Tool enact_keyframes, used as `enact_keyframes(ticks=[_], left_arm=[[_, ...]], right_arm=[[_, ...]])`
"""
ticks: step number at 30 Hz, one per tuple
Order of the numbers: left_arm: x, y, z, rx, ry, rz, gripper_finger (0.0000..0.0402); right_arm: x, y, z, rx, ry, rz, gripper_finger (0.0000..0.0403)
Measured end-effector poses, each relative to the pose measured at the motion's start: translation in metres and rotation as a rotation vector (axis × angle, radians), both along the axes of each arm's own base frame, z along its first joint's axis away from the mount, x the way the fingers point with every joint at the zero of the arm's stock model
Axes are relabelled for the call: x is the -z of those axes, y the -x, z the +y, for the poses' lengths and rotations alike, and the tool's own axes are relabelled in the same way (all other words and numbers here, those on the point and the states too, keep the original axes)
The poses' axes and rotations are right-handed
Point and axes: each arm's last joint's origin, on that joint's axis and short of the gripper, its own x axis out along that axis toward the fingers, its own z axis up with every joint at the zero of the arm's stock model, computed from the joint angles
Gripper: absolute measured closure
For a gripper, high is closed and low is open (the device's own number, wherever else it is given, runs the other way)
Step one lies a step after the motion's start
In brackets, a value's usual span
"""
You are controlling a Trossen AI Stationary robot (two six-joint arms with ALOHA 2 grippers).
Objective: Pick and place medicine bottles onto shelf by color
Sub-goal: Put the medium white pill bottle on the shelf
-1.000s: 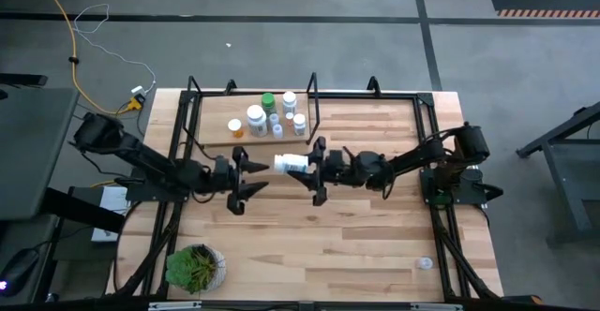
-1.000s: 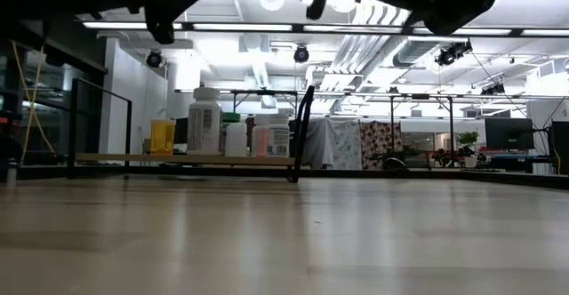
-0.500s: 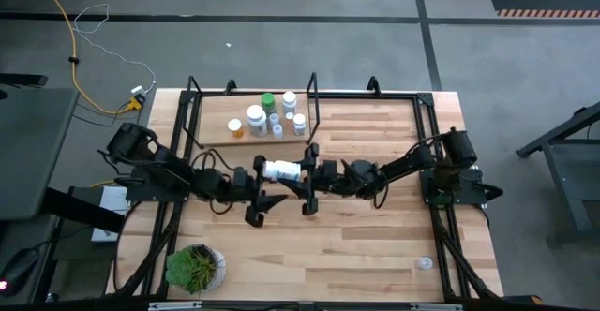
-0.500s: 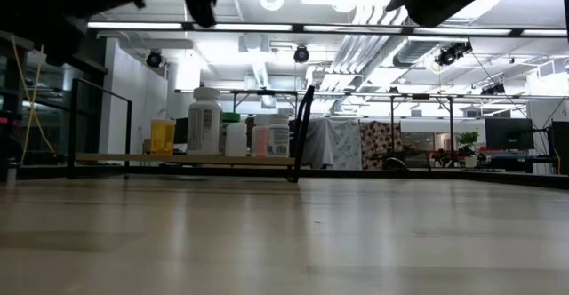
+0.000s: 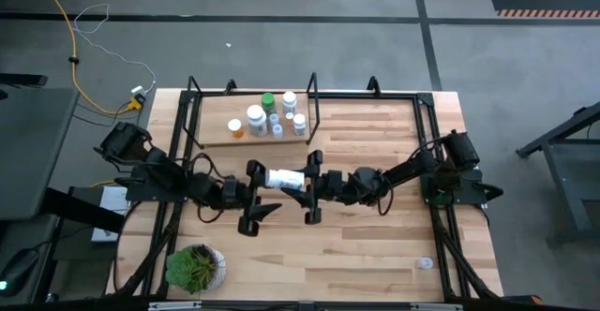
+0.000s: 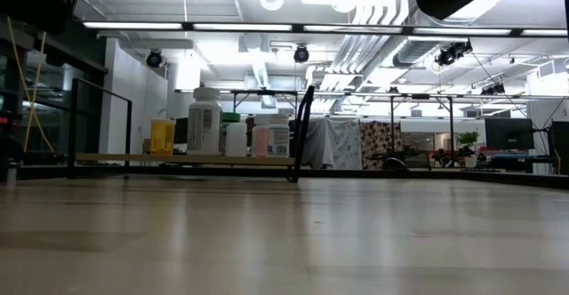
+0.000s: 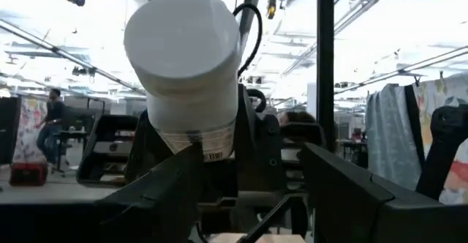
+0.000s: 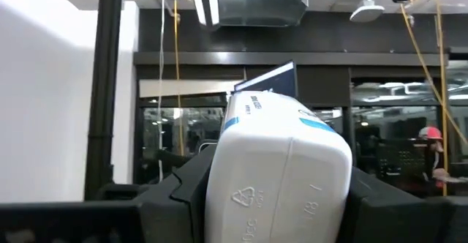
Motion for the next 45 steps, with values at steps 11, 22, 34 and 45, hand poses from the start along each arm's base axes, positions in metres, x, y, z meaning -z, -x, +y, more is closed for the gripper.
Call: enact_keyframes(ticks=[11,22,34,45], left_arm=[[-0.010,-0.005,-0.002,-0.004,0.003,-0.038,0.0181],[-0.016,-0.008,0.000,-0.068,0.065,-0.048,0.0181],[-0.025,-0.012,0.000,-0.094,0.039,-0.076,0.0180],[-0.025,-0.011,-0.002,-0.102,-0.027,-0.072,0.0180]], right_arm=[[-0.005,0.001,0.009,-0.102,-0.021,-0.025,0.0244],[-0.005,0.000,0.016,-0.136,-0.034,0.004,0.0244],[-0.002,0.000,0.021,-0.136,-0.095,0.038,0.0244],[-0.001,0.001,0.025,-0.078,-0.051,0.054,0.0244]])
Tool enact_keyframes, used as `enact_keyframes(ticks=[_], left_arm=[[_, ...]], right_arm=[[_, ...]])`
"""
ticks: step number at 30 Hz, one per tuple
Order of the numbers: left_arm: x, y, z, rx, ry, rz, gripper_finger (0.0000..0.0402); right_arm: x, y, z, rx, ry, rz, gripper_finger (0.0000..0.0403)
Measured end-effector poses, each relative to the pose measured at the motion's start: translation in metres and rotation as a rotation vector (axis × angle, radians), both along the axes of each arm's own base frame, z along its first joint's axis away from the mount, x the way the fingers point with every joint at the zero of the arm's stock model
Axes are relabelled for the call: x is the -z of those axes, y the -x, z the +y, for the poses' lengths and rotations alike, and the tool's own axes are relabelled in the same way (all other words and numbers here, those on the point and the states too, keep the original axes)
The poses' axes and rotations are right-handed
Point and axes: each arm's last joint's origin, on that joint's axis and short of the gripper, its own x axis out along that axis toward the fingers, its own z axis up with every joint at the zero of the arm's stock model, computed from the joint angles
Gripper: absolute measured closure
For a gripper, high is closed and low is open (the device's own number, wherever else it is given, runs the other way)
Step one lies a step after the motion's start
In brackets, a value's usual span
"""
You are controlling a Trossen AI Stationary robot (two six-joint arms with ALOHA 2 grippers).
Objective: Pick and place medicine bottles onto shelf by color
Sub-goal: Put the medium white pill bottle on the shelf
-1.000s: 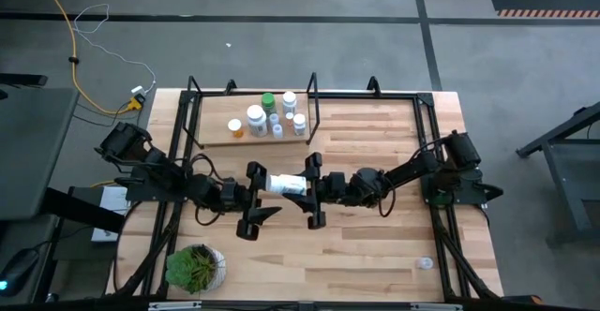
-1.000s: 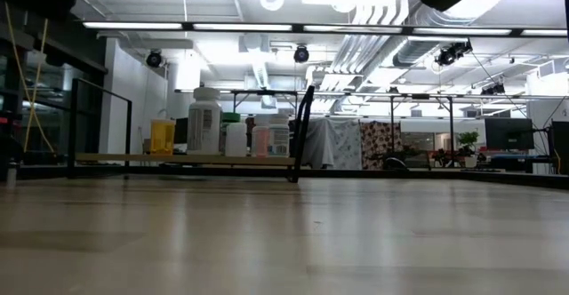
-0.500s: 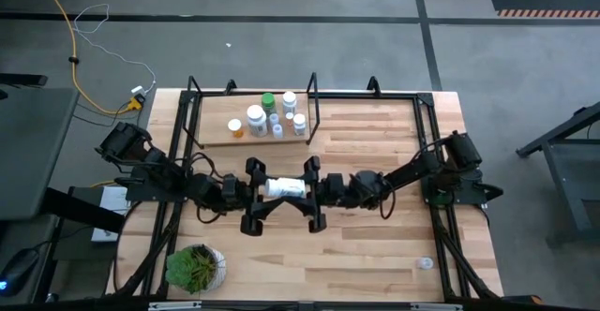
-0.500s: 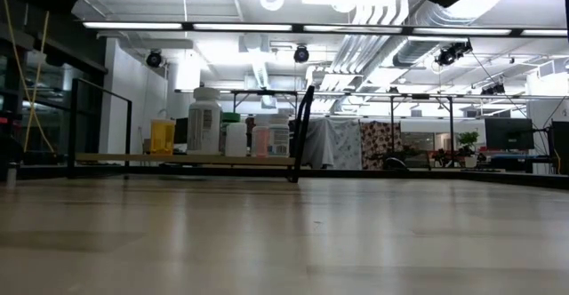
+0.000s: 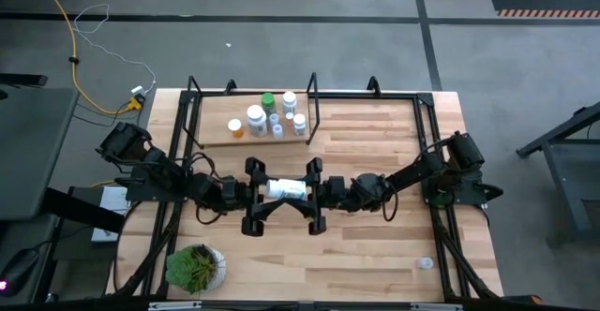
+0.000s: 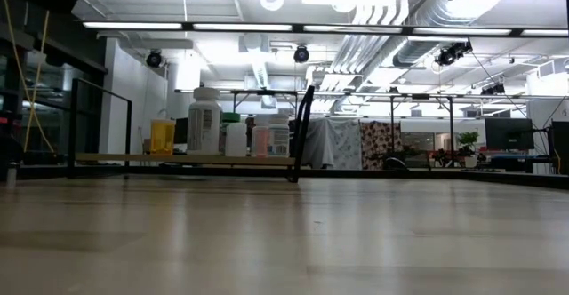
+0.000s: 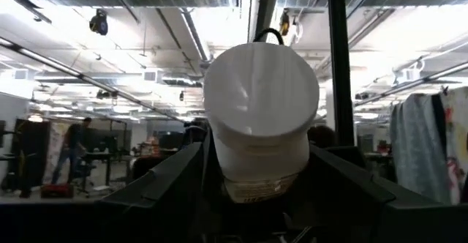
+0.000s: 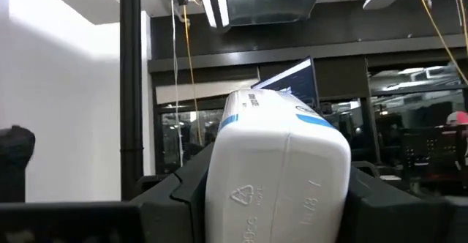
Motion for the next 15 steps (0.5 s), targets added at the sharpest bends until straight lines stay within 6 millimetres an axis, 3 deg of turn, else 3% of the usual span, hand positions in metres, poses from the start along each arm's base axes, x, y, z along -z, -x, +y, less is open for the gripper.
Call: enact_keyframes(ticks=[5,8,11,15], left_arm=[[-0.003,0.011,0.001,-0.017,0.001,-0.007,0.0181],[-0.012,0.017,0.002,0.039,0.002,-0.052,0.0181],[-0.012,0.018,0.002,0.057,0.012,-0.055,0.0181],[-0.011,0.016,0.005,0.073,0.039,-0.057,0.0181]], right_arm=[[-0.002,0.005,0.001,0.043,0.052,0.036,0.0244],[0.013,0.006,0.002,0.037,0.096,0.124,0.0244],[0.001,0.008,0.001,0.018,0.056,0.079,0.0244],[0.005,0.006,-0.003,-0.029,0.060,0.092,0.0244]])
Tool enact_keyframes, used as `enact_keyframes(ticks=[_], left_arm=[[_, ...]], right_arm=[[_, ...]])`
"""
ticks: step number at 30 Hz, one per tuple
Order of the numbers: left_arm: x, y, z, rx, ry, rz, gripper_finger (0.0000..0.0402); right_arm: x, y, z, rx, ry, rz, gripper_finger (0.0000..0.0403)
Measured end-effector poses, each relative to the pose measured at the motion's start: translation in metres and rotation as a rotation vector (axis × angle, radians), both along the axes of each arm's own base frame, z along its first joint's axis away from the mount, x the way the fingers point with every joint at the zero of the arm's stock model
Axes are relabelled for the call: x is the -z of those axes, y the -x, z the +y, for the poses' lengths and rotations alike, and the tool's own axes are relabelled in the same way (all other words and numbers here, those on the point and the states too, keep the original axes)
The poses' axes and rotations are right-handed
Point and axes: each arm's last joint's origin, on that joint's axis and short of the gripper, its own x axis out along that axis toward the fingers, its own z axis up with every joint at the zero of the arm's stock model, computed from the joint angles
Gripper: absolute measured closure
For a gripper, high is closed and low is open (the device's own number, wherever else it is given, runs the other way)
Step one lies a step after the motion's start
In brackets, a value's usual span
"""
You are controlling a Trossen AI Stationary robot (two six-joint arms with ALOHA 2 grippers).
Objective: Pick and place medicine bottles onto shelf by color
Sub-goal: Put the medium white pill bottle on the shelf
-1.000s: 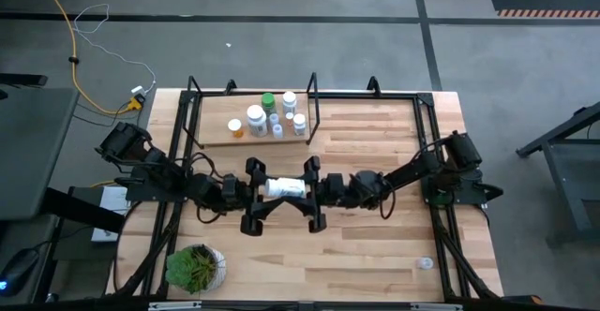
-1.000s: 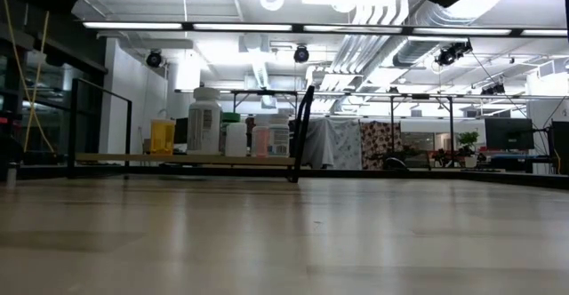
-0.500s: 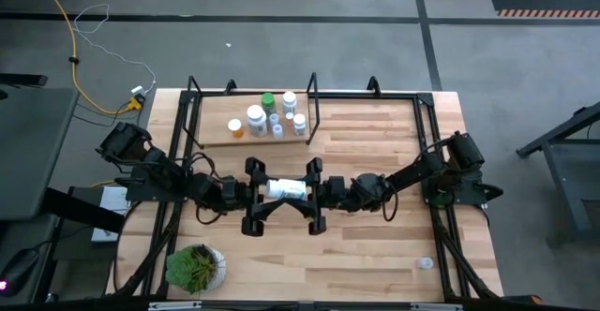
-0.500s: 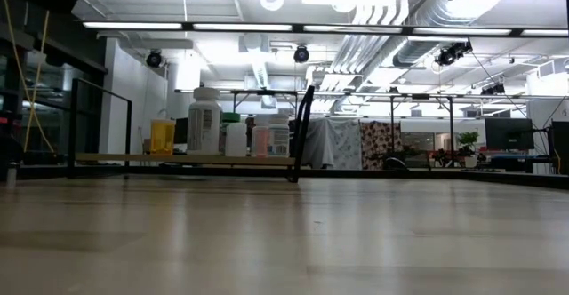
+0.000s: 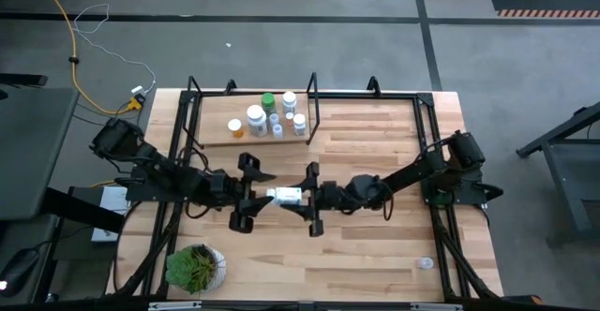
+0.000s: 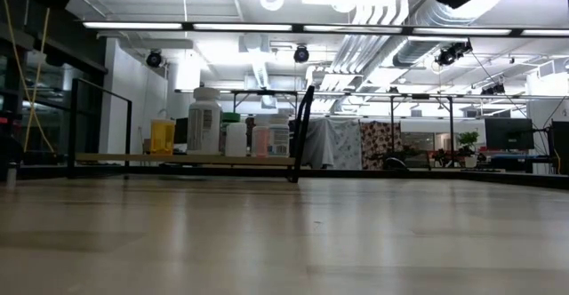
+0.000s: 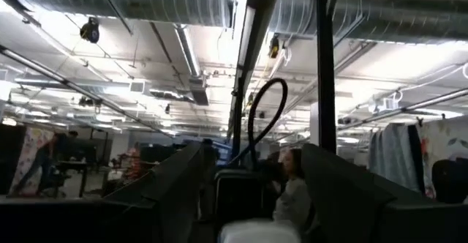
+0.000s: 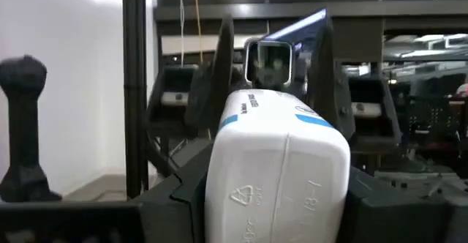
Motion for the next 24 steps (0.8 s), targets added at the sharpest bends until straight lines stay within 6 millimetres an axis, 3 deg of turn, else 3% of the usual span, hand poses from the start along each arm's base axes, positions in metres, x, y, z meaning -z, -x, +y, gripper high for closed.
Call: enact_keyframes(ticks=[13,24], left_arm=[[0.006,-0.006,0.006,0.050,0.028,0.007,0.0181],[-0.002,-0.009,0.005,0.063,0.032,-0.023,0.0181]], right_arm=[[-0.012,0.005,-0.002,0.101,0.011,-0.109,0.0244],[-0.019,0.007,-0.004,0.031,-0.007,-0.180,0.0244]])
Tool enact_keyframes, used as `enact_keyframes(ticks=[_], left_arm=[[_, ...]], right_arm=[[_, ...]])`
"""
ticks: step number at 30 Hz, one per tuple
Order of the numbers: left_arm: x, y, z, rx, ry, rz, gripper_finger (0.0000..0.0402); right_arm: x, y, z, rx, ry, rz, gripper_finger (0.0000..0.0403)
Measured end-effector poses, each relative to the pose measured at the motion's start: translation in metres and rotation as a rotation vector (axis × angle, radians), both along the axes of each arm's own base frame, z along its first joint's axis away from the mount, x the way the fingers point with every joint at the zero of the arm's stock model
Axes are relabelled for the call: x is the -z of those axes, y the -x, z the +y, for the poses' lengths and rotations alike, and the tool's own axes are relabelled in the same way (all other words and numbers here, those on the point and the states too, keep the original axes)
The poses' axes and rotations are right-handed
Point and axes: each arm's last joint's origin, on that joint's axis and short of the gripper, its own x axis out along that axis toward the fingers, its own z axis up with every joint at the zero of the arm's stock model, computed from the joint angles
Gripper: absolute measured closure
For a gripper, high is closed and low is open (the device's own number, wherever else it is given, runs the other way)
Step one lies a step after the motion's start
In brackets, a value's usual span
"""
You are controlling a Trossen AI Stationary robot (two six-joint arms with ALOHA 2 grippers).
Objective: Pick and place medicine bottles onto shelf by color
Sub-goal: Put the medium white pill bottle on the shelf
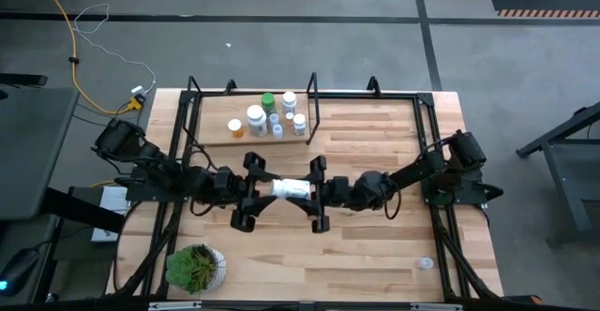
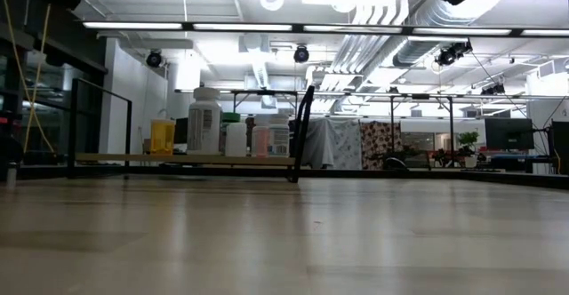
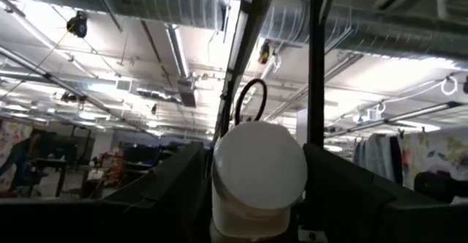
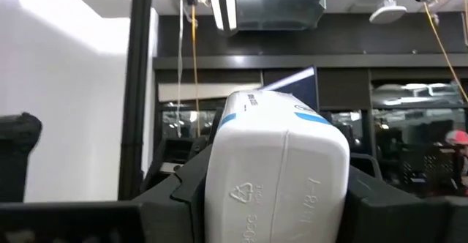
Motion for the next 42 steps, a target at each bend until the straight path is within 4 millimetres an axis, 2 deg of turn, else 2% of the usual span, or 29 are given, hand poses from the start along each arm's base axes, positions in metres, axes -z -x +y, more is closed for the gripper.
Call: enact_keyframes(ticks=[5,10,20,25,32,42], left_arm=[[-0.011,-0.008,-0.002,-0.012,-0.008,-0.036,0.0181],[-0.014,-0.014,-0.004,-0.028,-0.022,-0.044,0.0181],[-0.019,-0.018,-0.004,-0.066,-0.035,-0.053,0.0183],[-0.022,-0.019,-0.004,-0.074,-0.031,-0.061,0.0200],[-0.022,-0.019,-0.004,-0.091,-0.019,-0.057,0.0250],[-0.021,-0.019,-0.003,-0.135,-0.003,-0.045,0.0246]], right_arm=[[-0.005,-0.003,-0.005,-0.024,-0.011,-0.021,0.0244],[-0.011,-0.004,-0.005,-0.029,0.010,-0.047,0.0244],[-0.011,-0.005,-0.003,-0.030,0.013,-0.038,0.0244],[-0.011,-0.005,-0.004,-0.026,0.015,-0.034,0.0244],[-0.011,-0.005,-0.004,-0.015,0.014,-0.033,0.0244],[-0.010,-0.006,-0.004,-0.008,0.005,-0.023,0.0240]])
